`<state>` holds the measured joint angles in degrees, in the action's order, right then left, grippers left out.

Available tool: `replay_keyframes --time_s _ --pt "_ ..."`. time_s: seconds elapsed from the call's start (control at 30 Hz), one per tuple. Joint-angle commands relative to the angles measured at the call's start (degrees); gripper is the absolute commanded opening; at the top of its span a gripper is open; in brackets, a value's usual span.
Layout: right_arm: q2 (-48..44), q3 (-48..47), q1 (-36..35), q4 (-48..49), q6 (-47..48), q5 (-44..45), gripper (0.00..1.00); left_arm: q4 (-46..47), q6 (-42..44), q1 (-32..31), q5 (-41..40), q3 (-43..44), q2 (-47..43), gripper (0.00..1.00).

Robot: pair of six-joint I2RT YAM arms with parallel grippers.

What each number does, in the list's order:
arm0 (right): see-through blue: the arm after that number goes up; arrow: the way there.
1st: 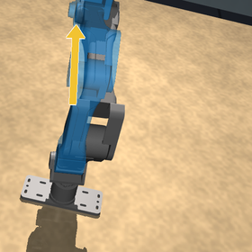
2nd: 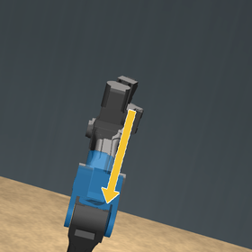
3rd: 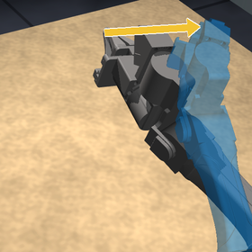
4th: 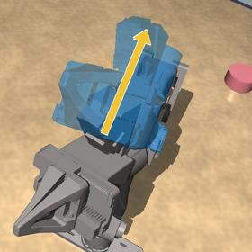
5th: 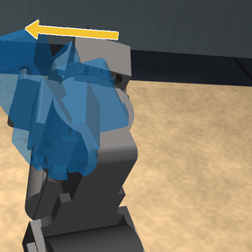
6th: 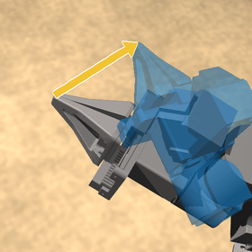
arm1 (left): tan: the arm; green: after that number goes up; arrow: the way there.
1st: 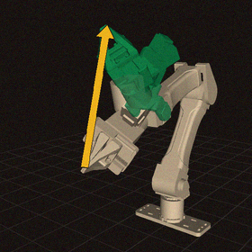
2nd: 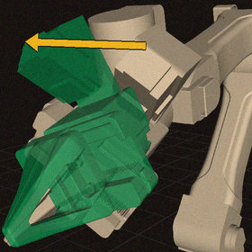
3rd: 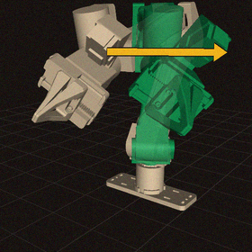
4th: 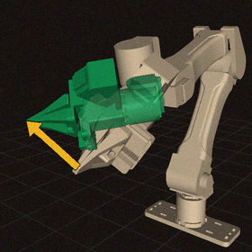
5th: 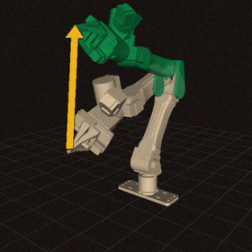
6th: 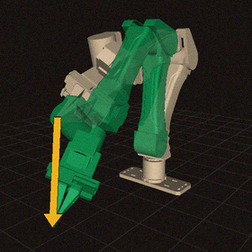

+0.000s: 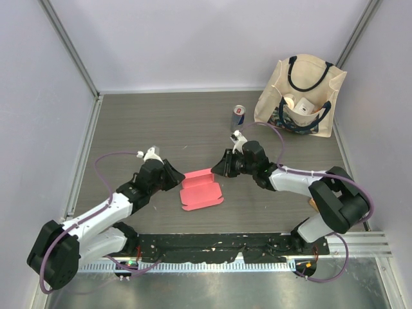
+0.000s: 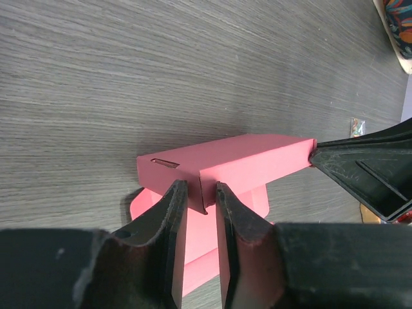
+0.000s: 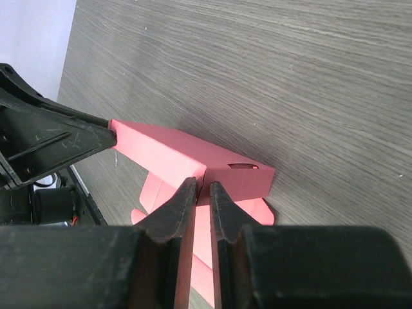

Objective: Fold the paper box

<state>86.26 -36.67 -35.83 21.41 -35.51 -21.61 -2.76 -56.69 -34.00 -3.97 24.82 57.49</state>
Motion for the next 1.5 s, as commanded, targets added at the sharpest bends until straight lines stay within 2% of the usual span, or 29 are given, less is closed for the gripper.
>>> replay_keyframes --time_s 0.0,0.2,0.27,0.3,0.37,0.4,0.43,0.47,0.53,0.63,0.67,0.8,0.9,0.93,1.0,1.1,1.3,1.47 --pt "1.4 1.9 -0.1 4.3 -0.7 1.1 0.17 0.8 0.3 0.0 0.4 -1.7 0.7 0.24" --pt "0.6 3.5 -0.1 3.1 -0.1 2.3 0.17 -0.8 0.3 0.0 -0.3 -2.8 -1.2 0.24" --pt "0.3 3.2 -0.1 2.6 0.1 1.7 0.19 -1.5 0.5 0.1 -0.6 -2.8 -1.8 0.24" --pt "-0.5 2.9 -0.1 2.2 0.3 1.7 0.23 -2.6 0.8 0.1 -0.6 -2.3 -2.1 0.25" --pt "-1.9 1.5 -0.1 -0.4 0.6 1.5 0.33 -3.9 2.4 0.1 -0.1 -1.2 -3.7 0.43" --pt "-2.9 0.6 -0.1 -2.9 1.2 2.8 0.44 -6.4 3.0 0.1 -0.2 0.7 -4.3 0.53" --pt "-5.5 -1.5 0.1 -6.2 2.7 4.6 0.5 -7.9 3.8 0.1 -0.5 1.8 -5.8 0.67" --pt "-6.8 -2.4 0.2 -13.7 3.3 6.7 0.54 -9.7 4.6 0.1 -1.0 2.9 -6.8 0.72" --pt "-11.8 -3.8 1.8 -19.2 4.5 10.4 0.6 -14.8 6.5 0.1 -3.1 5.6 -10.4 0.82" --pt "-17.8 -1.9 2.9 -26.1 4.4 14.2 0.63 -19.9 7.6 0.2 -5.5 7.1 -15.1 0.87" --pt "-21.0 -1.2 2.9 -28.4 4.5 14.7 0.64 -20.7 7.6 0.2 -5.7 7.3 -18.0 0.87" --pt "-24.5 2.0 3.0 -31.8 4.7 12.4 0.65 -23.0 7.0 0.1 -3.2 6.9 -22.6 0.87" --pt "-24.9 5.1 2.8 -29.6 2.0 6.5 0.64 -21.2 7.1 0.1 3.7 6.4 -22.7 0.82" --pt "-25.2 6.8 2.7 -28.6 1.2 5.6 0.64 -20.7 7.2 0.0 8.5 6.2 -22.4 0.81" --pt "-25.5 8.0 2.4 -26.9 -0.7 5.7 0.6 -19.8 7.1 -1.0 10.5 5.9 -21.3 0.76" --pt "-24.7 9.5 1.1 -24.8 -3.2 4.3 0.51 -19.8 7.9 -5.0 9.2 5.6 -22.0 0.74" --pt "-18.8 12.9 -6.2 -14.9 -8.2 3.8 0.45 -14.0 9.7 -14.8 5.5 3.6 -22.2 0.74" --pt "-17.4 16.9 -8.0 -6.3 -15.6 5.2 0.39 -10.0 12.8 -20.6 5.6 3.7 -14.3 0.74"
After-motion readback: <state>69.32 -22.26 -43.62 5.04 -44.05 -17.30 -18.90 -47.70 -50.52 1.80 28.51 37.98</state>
